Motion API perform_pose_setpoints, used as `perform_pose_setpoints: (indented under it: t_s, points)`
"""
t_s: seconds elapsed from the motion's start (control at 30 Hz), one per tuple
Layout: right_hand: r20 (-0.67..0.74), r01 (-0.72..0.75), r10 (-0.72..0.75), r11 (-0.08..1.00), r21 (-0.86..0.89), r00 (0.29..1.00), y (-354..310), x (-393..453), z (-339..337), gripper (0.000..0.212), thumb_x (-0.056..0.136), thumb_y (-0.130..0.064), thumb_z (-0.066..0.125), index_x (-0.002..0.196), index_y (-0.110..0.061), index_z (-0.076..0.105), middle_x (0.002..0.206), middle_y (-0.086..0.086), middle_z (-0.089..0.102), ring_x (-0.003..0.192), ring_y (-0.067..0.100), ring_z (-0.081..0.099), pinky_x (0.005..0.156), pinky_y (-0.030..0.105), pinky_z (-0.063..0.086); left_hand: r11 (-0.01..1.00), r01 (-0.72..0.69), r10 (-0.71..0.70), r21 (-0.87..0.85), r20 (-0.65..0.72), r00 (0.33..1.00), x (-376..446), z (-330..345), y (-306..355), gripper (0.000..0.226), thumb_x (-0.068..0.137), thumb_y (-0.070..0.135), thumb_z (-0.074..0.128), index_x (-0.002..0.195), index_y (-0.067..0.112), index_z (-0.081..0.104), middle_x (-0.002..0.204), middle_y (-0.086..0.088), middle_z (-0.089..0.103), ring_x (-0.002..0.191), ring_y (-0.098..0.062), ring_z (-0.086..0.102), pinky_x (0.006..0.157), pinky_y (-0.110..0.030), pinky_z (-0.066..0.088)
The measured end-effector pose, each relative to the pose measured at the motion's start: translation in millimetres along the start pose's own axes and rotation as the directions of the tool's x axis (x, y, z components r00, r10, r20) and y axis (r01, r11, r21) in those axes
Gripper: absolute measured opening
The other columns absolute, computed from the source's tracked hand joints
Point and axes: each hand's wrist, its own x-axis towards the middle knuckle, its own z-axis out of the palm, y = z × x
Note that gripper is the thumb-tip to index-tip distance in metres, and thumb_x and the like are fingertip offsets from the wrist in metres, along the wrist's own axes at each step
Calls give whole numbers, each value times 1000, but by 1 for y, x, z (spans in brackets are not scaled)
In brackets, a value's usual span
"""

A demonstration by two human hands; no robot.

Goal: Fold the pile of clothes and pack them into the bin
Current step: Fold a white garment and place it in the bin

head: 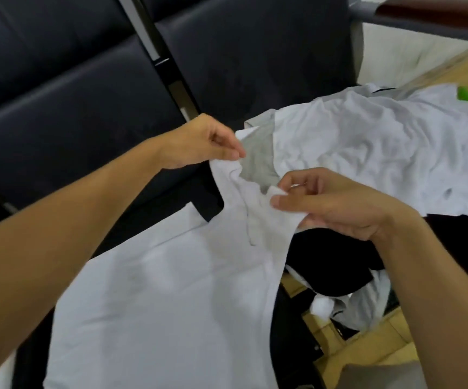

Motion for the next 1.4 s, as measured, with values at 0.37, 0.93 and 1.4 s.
perform_pose_setpoints:
  t_s: [0.37,0.93,1.4]
  points:
    - [436,-70,270,905,-421,858,69,45,138,17,95,-21,65,109,-11,65,103,4,72,93,18,72,81,27,58,877,417,-461,240,173,870,-159,-4,-129,15,97,17,59,95,17,74,86,0,74,81,-16,70,83,-34,56]
    - [-40,-93,324,149,-985,945,115,48,111,20,97,-28,56,100,-16,41,110,6,45,112,25,53,77,30,40,913,100,-148,395,93,985,-48,63,-167,22,88,6,56,92,27,63,99,5,62,92,-13,57,79,-32,52]
    - [137,69,18,795,-603,990,74,53,122,25,81,-20,76,97,-26,58,91,-2,70,82,13,68,74,33,58,949,306,-238,79,-459,856,-205,-37,-140,17,95,8,58,89,18,70,89,2,69,83,-12,67,70,-25,54]
